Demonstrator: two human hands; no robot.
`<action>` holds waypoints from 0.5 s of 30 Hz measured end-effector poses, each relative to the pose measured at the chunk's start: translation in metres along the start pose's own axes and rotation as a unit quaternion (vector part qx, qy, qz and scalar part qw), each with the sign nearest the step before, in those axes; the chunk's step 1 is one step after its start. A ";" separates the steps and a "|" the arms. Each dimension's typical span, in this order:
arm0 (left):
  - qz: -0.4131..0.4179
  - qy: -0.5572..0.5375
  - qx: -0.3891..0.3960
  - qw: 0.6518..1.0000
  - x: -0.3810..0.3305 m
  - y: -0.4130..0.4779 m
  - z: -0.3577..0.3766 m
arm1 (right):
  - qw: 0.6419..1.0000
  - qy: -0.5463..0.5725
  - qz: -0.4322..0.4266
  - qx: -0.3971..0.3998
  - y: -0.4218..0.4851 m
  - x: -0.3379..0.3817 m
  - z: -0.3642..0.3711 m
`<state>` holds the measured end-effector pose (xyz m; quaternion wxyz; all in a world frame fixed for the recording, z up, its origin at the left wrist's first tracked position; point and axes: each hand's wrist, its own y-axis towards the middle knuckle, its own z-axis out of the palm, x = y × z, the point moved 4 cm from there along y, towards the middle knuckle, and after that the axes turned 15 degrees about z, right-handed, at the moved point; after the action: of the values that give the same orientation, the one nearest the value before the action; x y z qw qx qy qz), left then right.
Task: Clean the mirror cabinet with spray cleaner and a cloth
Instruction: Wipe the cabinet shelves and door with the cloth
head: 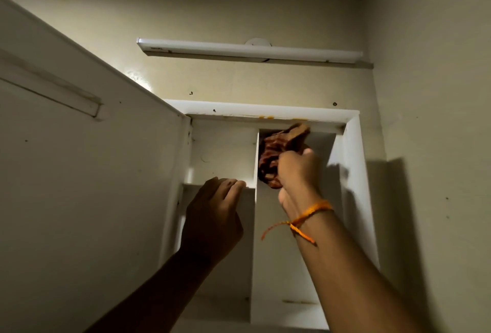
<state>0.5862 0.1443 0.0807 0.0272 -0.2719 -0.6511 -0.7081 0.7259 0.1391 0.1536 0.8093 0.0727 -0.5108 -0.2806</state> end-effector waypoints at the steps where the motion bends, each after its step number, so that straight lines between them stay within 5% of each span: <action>1: -0.002 -0.001 0.006 1.000 0.001 -0.001 0.000 | 1.000 0.015 -0.011 -0.013 -0.007 0.002 -0.012; 9: -0.014 -0.022 0.018 0.999 0.002 -0.002 0.003 | 0.961 0.049 -0.191 -0.192 0.010 0.039 -0.064; 15: -0.030 -0.040 -0.017 0.999 -0.005 -0.001 -0.001 | 0.937 -0.026 -0.293 -0.189 0.022 0.051 -0.019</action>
<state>0.5899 0.1421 0.0778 -0.0242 -0.2806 -0.6477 -0.7079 0.7676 0.1275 0.1938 0.6763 0.0574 -0.4249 -0.5990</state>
